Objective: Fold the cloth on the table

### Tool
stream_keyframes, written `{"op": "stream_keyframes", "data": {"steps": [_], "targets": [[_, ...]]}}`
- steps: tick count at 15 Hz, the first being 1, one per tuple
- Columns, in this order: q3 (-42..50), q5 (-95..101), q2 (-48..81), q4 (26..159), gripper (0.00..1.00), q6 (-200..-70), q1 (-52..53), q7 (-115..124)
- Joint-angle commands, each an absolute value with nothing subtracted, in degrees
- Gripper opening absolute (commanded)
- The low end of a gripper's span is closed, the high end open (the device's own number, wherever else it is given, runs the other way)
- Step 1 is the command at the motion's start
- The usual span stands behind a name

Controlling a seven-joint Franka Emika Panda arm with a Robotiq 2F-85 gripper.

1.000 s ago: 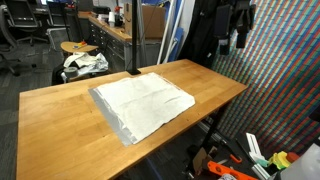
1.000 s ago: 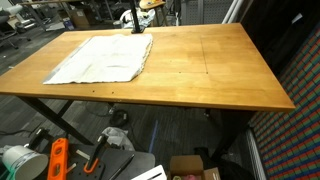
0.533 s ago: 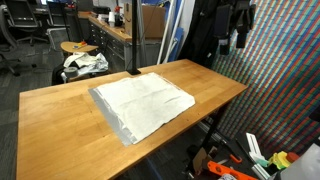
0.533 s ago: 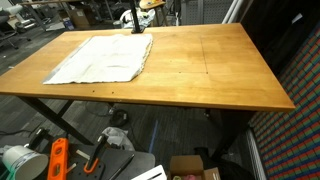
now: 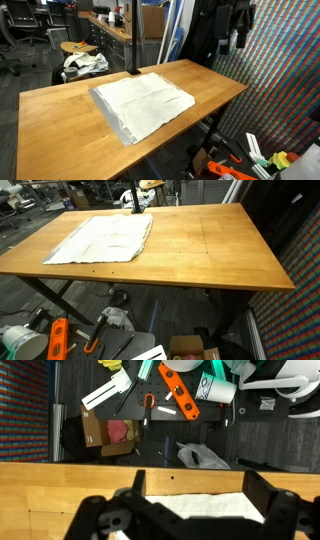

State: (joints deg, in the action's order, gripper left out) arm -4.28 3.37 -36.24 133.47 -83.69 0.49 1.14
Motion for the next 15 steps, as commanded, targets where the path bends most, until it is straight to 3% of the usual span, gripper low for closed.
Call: {"op": "stream_keyframes", "data": {"steps": [1,7,15], "targets": [[-3.7,3.6,-36.2,133.3,1.00,-83.6,1.2,1.5],[-0.6,0.8,-28.2,132.0,1.00,-86.1,1.5,-2.8],[3.0,-6.4,-13.5,131.2,1.00,-108.2,-0.3,-2.7]]}}
